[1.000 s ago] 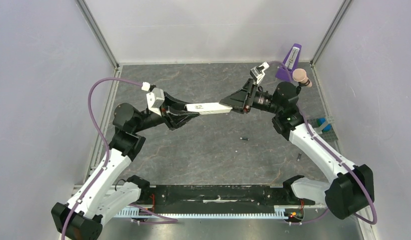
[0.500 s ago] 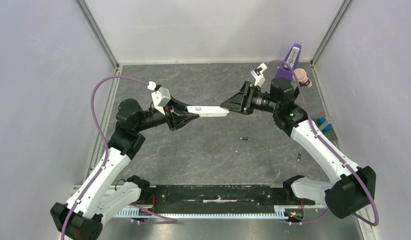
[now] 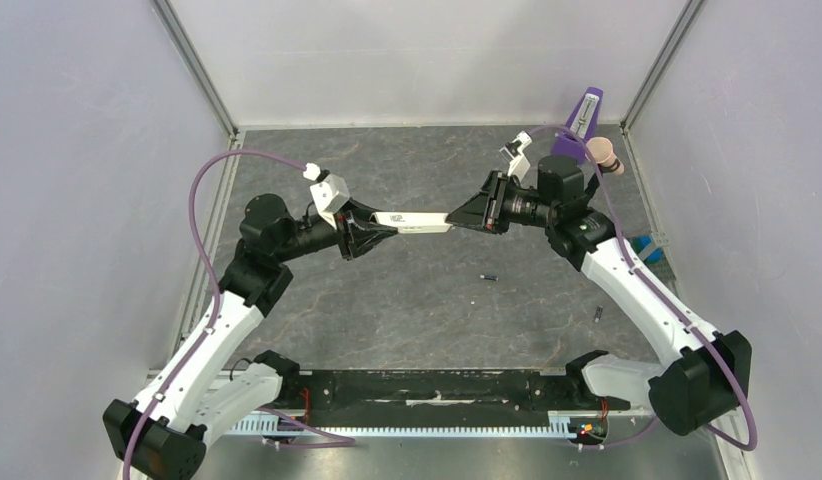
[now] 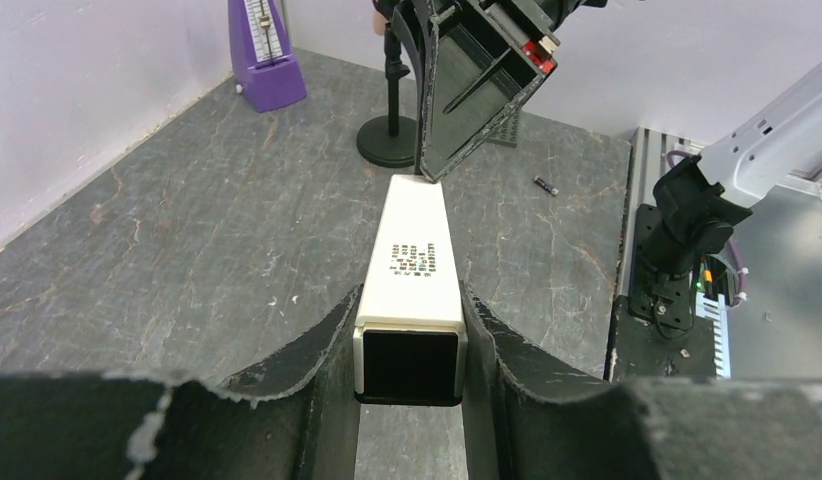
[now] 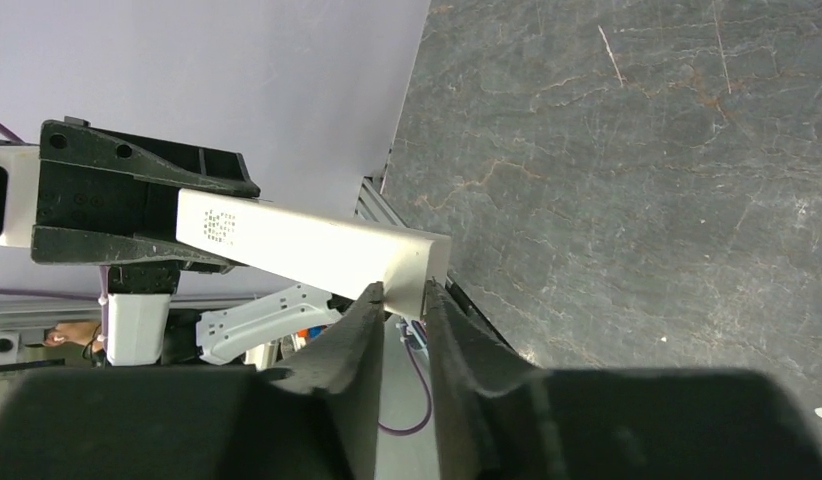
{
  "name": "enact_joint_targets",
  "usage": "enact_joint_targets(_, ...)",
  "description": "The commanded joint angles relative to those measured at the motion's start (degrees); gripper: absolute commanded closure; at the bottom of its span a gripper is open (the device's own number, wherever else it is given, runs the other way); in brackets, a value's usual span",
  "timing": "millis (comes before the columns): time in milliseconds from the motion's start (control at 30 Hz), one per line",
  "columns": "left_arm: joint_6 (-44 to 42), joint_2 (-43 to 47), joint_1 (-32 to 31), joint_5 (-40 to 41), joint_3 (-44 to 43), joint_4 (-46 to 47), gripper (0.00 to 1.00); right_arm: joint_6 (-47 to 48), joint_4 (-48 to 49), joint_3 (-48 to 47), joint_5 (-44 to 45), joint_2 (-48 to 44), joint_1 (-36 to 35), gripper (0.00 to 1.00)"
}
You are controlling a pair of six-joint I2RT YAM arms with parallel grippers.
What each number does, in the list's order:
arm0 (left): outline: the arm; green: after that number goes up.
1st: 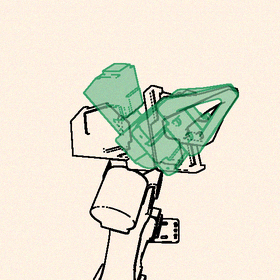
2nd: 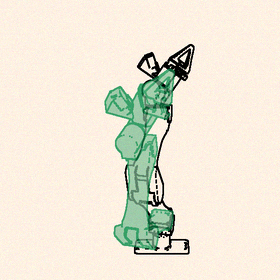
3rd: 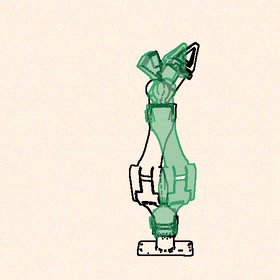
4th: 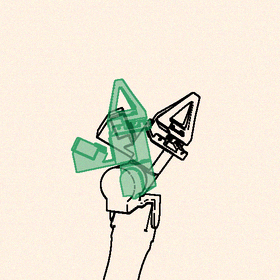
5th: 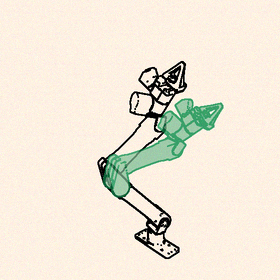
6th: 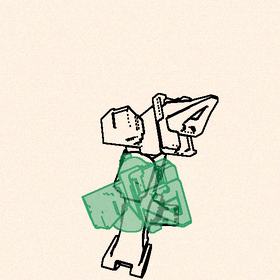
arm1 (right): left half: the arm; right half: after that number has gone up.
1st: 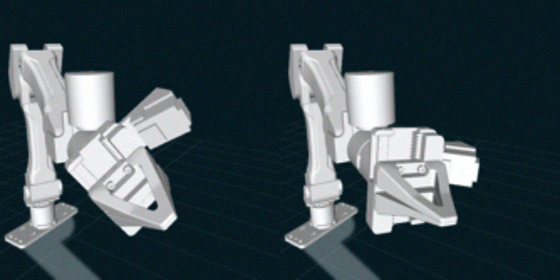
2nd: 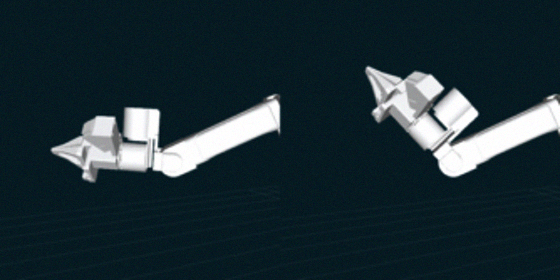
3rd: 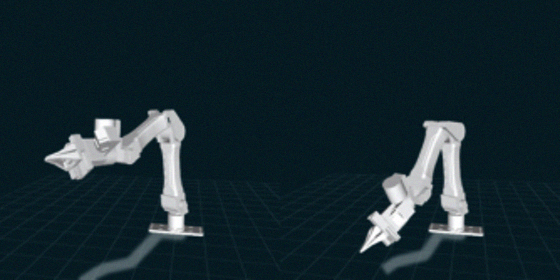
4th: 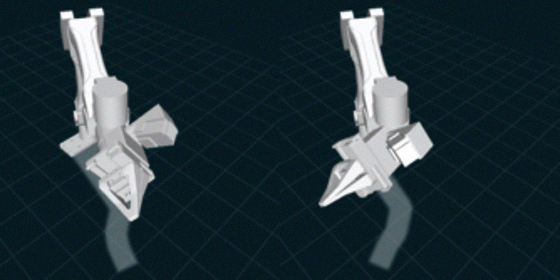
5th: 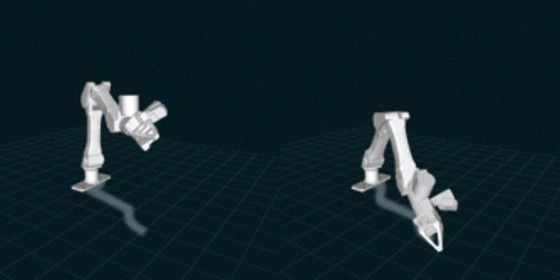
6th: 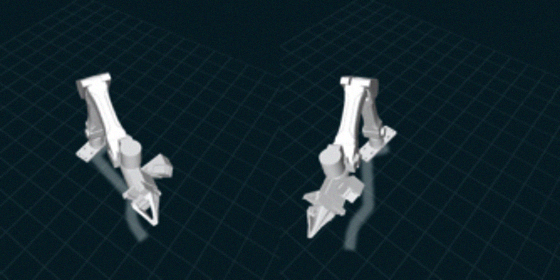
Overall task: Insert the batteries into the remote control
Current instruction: Remove the battery cover from the remote control.
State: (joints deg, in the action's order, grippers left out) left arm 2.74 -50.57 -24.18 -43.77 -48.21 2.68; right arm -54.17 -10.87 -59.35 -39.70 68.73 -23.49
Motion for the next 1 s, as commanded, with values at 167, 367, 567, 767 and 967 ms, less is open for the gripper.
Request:
enact_joint_targets(167, -6.09, 0.52, 0.14, 3.15, -1.55, 0.85, 0.98, -4.04, 2.99, -1.08, 1.28, 0.16, 0.28, 0.91)
enact_joint_targets(367, -9.39, 0.15, 0.07, 3.69, -1.63, -2.41, 0.98, -6.18, 6.9, -0.47, 2.26, -0.38, 0.75, 0.99)
enact_joint_targets(567, -11.99, -1.39, 0.15, 4.54, -1.21, -7.21, 0.98, -8.33, 13.63, 1.0, 3.84, 0.18, 0.83, 1.0)
enact_joint_targets(767, -12.66, -3.0, 0.18, 7.45, 1.38, -8.26, 0.98, -11.87, 22.36, 5.97, 7.41, 0.52, 0.79, 1.0)
enact_joint_targets(967, -12.25, -2.77, 0.27, 11.25, 6.26, -7.51, 0.98, -18.25, 36.14, 11.9, 11.52, -1.05, 0.98, 1.0)
